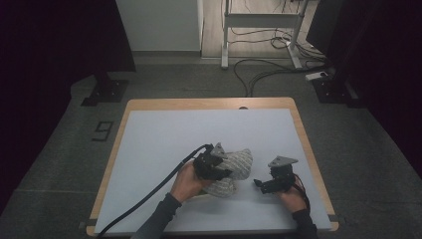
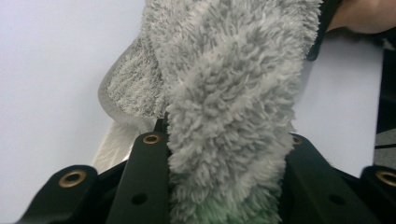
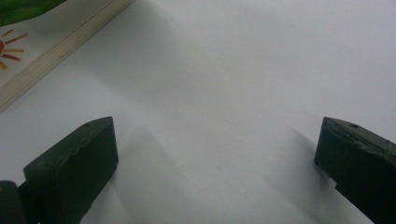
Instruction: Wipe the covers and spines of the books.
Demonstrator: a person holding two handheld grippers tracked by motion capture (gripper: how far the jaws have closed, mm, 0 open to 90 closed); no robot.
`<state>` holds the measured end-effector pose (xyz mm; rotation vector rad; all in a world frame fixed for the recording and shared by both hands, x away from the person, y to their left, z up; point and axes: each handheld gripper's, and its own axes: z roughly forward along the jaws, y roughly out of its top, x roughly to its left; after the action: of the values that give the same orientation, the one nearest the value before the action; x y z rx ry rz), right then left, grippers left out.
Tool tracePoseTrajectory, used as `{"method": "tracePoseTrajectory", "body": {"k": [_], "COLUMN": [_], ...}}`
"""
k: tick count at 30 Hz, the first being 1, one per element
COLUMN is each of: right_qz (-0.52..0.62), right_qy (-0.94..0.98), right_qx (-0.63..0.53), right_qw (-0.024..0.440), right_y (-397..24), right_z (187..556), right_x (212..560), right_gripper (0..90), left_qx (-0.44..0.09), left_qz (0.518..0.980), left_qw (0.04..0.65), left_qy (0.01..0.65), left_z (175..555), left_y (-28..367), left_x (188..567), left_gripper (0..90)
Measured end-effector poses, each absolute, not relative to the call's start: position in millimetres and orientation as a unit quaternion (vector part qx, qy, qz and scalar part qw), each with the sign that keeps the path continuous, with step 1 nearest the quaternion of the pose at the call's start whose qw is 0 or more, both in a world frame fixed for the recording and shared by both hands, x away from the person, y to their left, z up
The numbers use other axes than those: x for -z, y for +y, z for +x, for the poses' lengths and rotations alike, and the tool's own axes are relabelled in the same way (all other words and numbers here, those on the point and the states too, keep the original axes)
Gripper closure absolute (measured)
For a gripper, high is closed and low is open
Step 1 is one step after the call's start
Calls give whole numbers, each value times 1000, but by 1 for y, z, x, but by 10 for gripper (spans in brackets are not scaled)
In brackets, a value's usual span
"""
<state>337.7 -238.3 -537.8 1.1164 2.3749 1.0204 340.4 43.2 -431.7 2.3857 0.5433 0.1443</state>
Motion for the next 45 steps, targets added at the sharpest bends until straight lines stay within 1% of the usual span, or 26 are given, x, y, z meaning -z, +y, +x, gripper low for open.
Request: {"method": "tracePoseTrajectory", "body": {"k": [15,26,45], "right_qz": [390,390,391], "right_qy": [833,833,832], "right_qx": [-357,-357,-357], "right_qw": [163,163,164], "right_y": [-238,-238,-238], "right_z": [338,338,338], "right_x": [538,538,538], "right_gripper": [0,0,0], "left_qx": [-97,-120,-139], "left_qz": [901,889,860], "left_qw": [330,325,327], "left_qy": [266,299,366], "left_z": [350,354,357], "left_y": [104,139,206], "left_x": [422,412,403], "left_gripper": [670,671,677]}}
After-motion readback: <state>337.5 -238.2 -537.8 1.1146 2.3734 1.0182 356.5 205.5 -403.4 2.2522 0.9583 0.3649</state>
